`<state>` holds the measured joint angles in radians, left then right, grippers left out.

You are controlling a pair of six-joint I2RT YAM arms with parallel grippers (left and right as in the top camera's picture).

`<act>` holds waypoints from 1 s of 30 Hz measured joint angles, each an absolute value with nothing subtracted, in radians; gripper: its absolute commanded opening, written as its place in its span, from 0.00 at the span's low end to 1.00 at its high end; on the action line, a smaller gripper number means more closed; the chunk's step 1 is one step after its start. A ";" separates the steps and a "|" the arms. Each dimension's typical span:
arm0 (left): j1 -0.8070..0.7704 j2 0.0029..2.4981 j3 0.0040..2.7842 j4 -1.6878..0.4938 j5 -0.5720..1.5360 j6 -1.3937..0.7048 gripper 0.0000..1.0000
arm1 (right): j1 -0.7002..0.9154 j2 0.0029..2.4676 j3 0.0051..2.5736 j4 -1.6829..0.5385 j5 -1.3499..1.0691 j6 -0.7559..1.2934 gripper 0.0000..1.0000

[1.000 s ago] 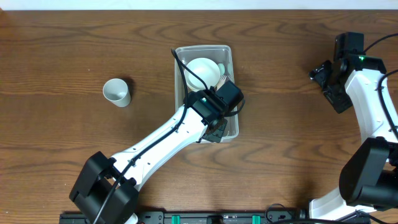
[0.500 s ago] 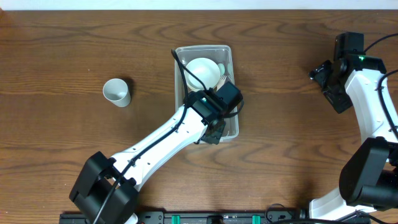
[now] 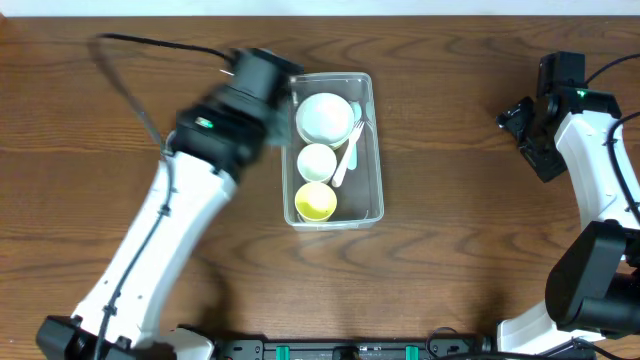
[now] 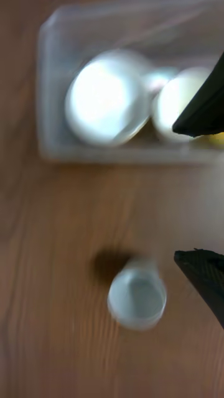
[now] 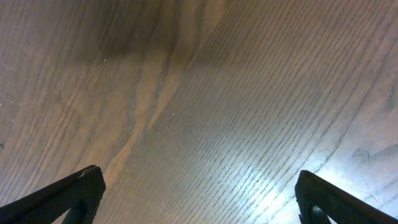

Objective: Pack container
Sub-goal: 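Move the left gripper to the grey cup and grasp its rim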

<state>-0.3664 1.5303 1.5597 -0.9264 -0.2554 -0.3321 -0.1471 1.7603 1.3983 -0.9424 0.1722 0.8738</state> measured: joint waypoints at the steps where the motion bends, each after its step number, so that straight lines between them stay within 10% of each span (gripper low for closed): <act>1: -0.315 1.542 1.560 -0.914 -0.257 -0.332 0.61 | -0.147 1.760 1.398 -0.942 0.172 0.874 0.99; 9: -0.081 1.656 1.559 -0.862 -0.197 -0.315 0.69 | -0.147 1.760 1.399 -0.942 0.172 0.873 0.99; 30: -0.076 1.953 1.543 -0.893 -0.163 -0.287 0.56 | -0.147 1.760 1.399 -0.942 0.172 0.873 0.99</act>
<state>-0.0765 1.9530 1.5433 -0.8928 -0.1635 -0.2874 -0.1471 1.7603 1.3987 -0.9424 0.1722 0.8734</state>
